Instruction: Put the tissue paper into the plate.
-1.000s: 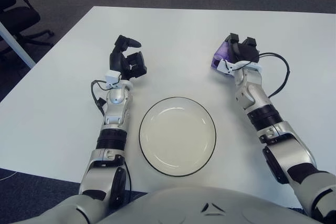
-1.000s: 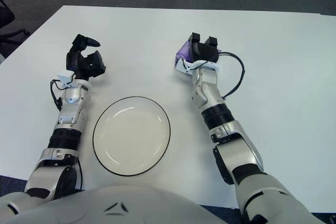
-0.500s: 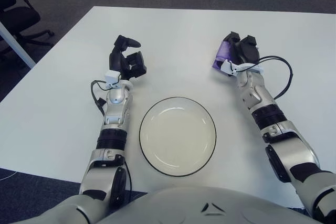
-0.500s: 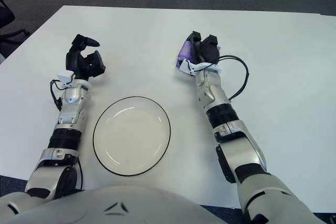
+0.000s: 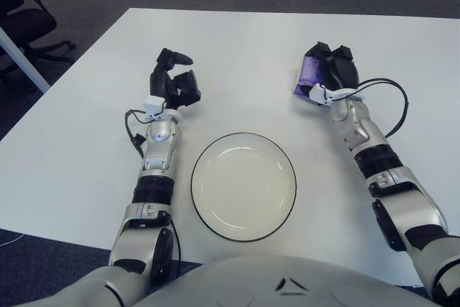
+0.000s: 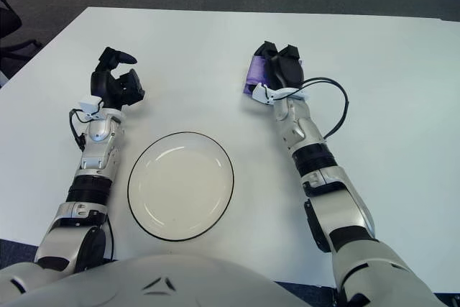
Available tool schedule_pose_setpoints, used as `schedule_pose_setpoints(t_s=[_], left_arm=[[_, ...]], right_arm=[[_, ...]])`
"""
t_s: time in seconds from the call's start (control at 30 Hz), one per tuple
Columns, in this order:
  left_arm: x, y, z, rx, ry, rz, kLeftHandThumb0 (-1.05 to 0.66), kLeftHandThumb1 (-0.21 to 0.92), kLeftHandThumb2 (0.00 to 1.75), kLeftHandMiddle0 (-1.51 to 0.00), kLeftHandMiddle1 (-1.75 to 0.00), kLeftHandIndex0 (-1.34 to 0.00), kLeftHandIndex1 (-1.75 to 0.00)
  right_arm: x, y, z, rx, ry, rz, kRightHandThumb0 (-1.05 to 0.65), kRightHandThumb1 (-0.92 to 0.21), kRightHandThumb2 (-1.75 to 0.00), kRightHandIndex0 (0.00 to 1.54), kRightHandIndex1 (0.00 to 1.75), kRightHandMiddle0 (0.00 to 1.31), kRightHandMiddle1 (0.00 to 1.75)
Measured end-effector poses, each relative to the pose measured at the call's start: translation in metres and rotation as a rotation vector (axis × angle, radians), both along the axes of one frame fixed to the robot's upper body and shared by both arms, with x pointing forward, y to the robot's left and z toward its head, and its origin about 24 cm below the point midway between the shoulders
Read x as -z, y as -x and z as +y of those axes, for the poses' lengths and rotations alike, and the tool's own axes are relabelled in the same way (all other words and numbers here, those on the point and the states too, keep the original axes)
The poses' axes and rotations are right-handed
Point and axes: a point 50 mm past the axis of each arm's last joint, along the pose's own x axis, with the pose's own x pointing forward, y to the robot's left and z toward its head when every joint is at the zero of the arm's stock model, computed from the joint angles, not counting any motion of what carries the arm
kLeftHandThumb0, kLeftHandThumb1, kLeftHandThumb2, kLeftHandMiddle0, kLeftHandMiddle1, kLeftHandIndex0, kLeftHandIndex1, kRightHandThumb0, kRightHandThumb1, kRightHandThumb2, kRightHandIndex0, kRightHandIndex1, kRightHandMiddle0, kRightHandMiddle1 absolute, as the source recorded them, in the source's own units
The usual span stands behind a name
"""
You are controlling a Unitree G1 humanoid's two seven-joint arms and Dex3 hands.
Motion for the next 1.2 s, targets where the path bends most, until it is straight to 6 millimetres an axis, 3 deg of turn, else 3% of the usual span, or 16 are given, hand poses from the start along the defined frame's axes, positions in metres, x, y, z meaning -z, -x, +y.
schedule_pose_setpoints(t_s=[0.47,0.73,1.2], left_arm=[[0.003,-0.001,0.000,0.006,-0.005,0.019,-0.45,0.42,1.19,-1.29,-1.75,-0.53,-1.75],[0.004,-0.002,0.000,0.011,-0.007,0.025,-0.45,0.40,1.21,-1.29,-1.75,-0.55,-1.75],[0.006,-0.003,0.000,0.019,-0.011,0.035,-0.46,0.39,1.22,-1.29,-1.75,-0.55,-1.75]], right_arm=[[-0.032,0.012,0.004,-0.188,-0.095,-0.131,0.00,-0.06,-1.58,0.85,1.62,0.58,1.75],[-0.064,0.025,0.017,-0.291,-0.132,-0.230,0.00,-0.07,-1.58,0.83,1.65,0.57,1.75],[-0.088,0.043,0.046,-0.468,-0.148,-0.233,0.00,-0.06,-1.59,0.84,1.67,0.57,1.75]])
